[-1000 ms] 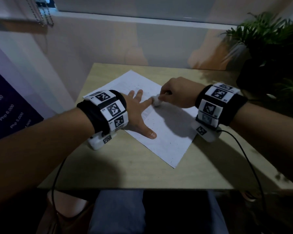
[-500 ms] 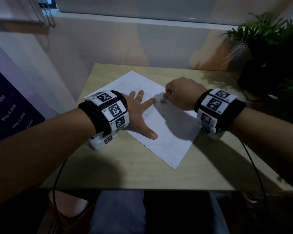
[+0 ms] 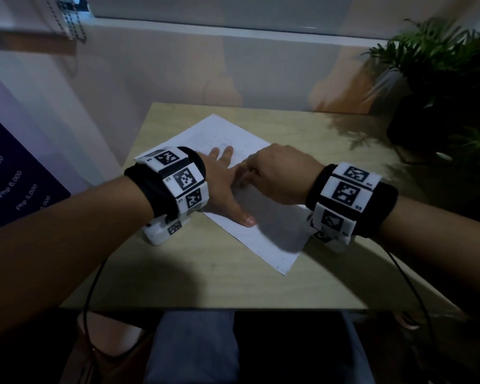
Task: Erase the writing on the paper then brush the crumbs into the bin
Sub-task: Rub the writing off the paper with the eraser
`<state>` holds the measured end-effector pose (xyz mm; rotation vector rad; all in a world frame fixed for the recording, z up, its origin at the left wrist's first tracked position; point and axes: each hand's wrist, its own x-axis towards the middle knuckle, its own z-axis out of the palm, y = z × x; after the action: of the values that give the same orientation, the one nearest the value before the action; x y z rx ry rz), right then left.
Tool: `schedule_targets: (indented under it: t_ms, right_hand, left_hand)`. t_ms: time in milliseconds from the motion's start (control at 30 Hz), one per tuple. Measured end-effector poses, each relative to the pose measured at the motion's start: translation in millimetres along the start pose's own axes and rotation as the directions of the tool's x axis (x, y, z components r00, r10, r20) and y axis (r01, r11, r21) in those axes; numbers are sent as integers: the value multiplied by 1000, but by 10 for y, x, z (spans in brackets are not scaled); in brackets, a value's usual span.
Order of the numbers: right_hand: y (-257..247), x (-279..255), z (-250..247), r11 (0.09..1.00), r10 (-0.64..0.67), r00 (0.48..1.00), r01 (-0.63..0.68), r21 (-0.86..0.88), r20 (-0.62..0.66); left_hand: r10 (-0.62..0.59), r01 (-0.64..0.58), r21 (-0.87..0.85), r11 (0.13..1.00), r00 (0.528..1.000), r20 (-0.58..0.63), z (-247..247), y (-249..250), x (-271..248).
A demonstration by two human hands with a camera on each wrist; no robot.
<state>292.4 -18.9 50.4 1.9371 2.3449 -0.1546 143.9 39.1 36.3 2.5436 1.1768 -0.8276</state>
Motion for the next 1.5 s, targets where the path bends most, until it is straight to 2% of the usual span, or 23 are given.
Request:
schedule_targets:
  t_ms: [67,233,300,367,433,500,600,667,733,933,1167,1367,1433,1500]
  right_hand:
    - [44,1,-33,995,-36,998,32,92,46]
    - [213,60,-86,991,133,991,-133,24,-15]
    - [78,-4,-69,997,71,997,-71,8,-5]
    - [-45,-101,-64,997,-54,998,52,54,42]
    - [-20,-115,-89,988,-88,994,78,132,70]
    - [90,-44,-115,989,1,999,-7,146,45]
    - [92,-17,-75,991,111,994,-110,71,-9]
    - [-60,-67,-26,999,43,999,-43,-2,-31]
    - [-155,-134,3,999,-33,999,33,3,-42]
    - [83,-128,-55,981,-39,999,41,189,-14]
    - [84,-126,-75,974,-79,997,78,214,-3]
    - [158,-14,-60,989,114,992,-108,101,-59]
    - [5,-86,-9,998,59,996,-58,20,-63]
    - [-116,-185,-19,997,-54,998,55,57,-14]
  left_hand:
    - [-2,2,-1,1000,1000,-9,-1,7,-2]
    - [-21,21,5,1000,1000,-16,25,11,6]
    - [-8,8,-17,1000,1000,-10,12,2,8]
    - [5,-5,-29,1000,1000,3,0,-4,6]
    - [2,-2,-21,1000,1000,-3,3,4,4]
    - [-12,12,2,1000,1000,-22,14,20,-11]
    - [-20,20,6,1000,1000,-19,25,21,-15]
    - [-14,14,4,1000,1000,-18,5,34,-11]
    - [-19,19,15,1000,1000,-20,-16,58,-15]
    - [11,-7,84,996,999,-40,-18,-126,8]
    - [-73,76,42,996,996,-55,73,-209,14]
    - [-68,69,28,997,997,-40,67,-221,14]
    - [-68,69,35,997,997,-39,67,-212,1]
    - [-69,71,42,997,997,-43,59,-200,-10]
